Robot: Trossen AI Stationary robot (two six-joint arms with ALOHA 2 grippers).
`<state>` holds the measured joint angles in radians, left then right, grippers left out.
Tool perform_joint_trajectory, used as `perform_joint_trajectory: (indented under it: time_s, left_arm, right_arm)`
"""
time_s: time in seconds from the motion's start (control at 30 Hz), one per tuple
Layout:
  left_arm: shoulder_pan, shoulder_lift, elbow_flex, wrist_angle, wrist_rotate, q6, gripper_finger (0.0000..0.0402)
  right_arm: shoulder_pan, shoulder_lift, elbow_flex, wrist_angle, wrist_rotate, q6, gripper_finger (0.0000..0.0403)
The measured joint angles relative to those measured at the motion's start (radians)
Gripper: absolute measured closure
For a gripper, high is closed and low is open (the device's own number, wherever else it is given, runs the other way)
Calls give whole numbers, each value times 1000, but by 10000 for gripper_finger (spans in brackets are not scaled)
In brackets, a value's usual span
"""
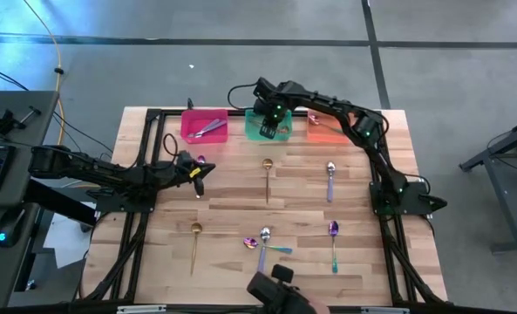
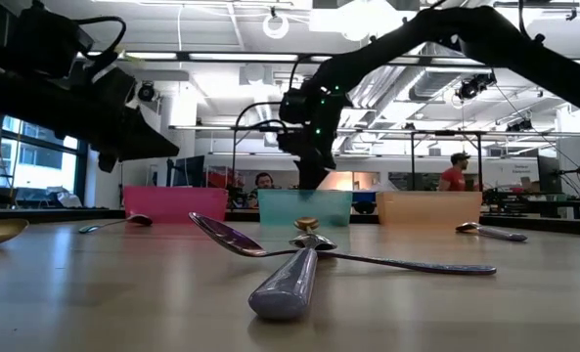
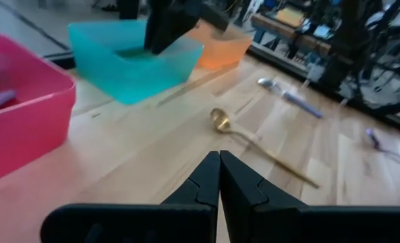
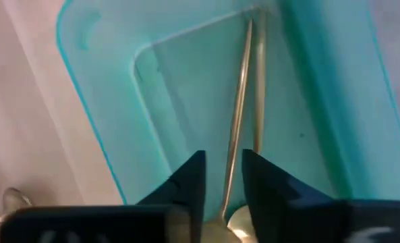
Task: Sort silverware by color (type)
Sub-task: Put the right gold spoon into the green bin, then put the middle silver spoon into the orange bin
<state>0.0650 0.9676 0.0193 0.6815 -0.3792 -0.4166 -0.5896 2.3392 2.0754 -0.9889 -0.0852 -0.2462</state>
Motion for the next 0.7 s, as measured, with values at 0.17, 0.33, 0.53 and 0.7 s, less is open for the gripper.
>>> perform_joint_trajectory:
  time_s: [0.17,0.33,0.53,0.7]
  left_arm:
    - [0,0,0,-44,0,-59,401]
    - [0,0,0,-49,-16,-140,401]
    - [0,0,0,-49,-33,-152,401]
    - [0,0,0,-58,-35,-68,401]
  right_arm:
    - [0,-48,0,-28,-22,0,288]
    - [22,-139,0,-39,-168,-22,335]
    - [120,-232,-146,134,-308,76,397]
    - [258,-324,-386,385,-289,278,397]
